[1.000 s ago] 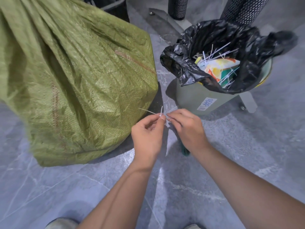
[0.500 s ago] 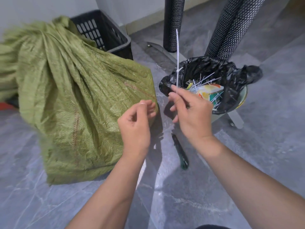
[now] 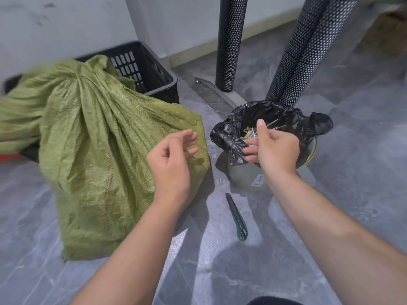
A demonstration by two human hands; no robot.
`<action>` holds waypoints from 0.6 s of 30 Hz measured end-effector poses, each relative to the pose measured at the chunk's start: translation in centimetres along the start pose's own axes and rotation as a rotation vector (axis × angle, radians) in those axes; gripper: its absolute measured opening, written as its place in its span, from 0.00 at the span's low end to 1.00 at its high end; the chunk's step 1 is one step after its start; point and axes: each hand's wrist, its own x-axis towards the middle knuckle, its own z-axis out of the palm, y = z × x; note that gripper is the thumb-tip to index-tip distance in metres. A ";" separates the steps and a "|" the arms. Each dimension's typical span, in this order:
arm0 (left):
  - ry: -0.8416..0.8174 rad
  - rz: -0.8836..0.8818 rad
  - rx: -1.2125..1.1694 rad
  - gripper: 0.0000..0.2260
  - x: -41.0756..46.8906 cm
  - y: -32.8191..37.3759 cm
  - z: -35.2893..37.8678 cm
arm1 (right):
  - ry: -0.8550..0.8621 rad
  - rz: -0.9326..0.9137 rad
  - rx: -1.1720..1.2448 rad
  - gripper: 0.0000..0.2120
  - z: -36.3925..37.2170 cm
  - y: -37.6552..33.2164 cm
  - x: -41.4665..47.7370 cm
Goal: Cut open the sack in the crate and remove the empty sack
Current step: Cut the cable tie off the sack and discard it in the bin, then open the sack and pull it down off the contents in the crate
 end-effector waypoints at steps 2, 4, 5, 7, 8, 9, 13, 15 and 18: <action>0.002 -0.003 0.007 0.14 0.3 0.4 -0.1 | -0.014 -0.026 -0.020 0.20 0.3 -0.5 -0.4; -0.004 0.000 0.019 0.14 0.6 0.7 -0.2 | -0.035 -0.056 -0.025 0.18 0.5 -1.1 -0.9; -0.006 0.002 0.021 0.14 0.6 1.0 -0.2 | -0.043 -0.072 -0.028 0.18 0.7 -1.4 -1.2; -0.003 -0.004 0.024 0.14 0.6 1.4 -0.2 | -0.059 -0.110 -0.041 0.16 1.1 -1.7 -1.6; -0.004 -0.011 0.031 0.14 0.7 1.6 -0.2 | -0.070 -0.129 -0.046 0.16 1.3 -1.9 -1.8; -0.013 -0.016 0.043 0.14 0.8 2.0 -0.4 | -0.092 -0.146 -0.047 0.15 1.6 -2.0 -2.0; -0.127 0.072 0.227 0.14 2.8 4.1 -2.5 | -0.283 -0.208 -0.037 0.10 3.4 -2.7 -3.2; -0.174 0.096 0.354 0.14 4.5 6.0 -3.9 | -0.375 -0.251 -0.060 0.09 4.9 -3.1 -4.0; -0.200 0.143 0.573 0.14 7.3 9.0 -6.6 | -0.474 -0.317 -0.208 0.11 7.6 -3.2 -5.0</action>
